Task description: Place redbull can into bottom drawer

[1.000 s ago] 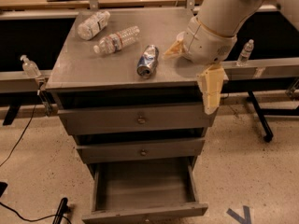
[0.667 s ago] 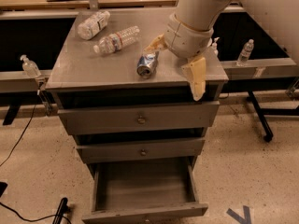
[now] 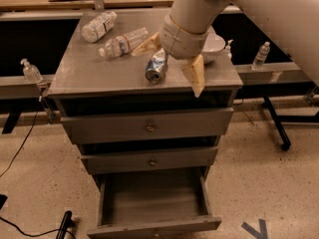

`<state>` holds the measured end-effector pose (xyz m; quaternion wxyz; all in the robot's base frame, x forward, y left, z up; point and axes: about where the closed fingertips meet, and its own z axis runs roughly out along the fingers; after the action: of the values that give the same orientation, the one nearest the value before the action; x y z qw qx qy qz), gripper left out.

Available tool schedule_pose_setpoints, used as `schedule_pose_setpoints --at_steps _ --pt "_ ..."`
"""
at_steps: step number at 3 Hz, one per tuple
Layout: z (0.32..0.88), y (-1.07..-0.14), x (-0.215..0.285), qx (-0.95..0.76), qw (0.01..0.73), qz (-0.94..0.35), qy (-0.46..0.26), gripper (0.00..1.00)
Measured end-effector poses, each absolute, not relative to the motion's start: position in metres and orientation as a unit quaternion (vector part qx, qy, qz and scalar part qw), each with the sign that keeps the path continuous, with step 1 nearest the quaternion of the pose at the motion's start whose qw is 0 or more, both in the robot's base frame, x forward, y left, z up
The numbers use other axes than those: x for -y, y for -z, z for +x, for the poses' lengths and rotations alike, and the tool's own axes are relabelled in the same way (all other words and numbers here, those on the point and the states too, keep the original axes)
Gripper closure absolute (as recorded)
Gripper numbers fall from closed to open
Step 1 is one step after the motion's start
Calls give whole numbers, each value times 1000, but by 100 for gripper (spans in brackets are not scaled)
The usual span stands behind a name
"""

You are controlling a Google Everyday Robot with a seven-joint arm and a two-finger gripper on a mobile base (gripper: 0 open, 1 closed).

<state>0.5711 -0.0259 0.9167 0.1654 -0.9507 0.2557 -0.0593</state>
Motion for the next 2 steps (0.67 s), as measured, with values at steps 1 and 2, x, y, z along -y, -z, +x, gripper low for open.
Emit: schedule_pose_setpoints --at_steps 1,2 --pt "588 -915 35 -222 118 -962 110 0" --pt "632 -926 41 -150 68 -970 180 0"
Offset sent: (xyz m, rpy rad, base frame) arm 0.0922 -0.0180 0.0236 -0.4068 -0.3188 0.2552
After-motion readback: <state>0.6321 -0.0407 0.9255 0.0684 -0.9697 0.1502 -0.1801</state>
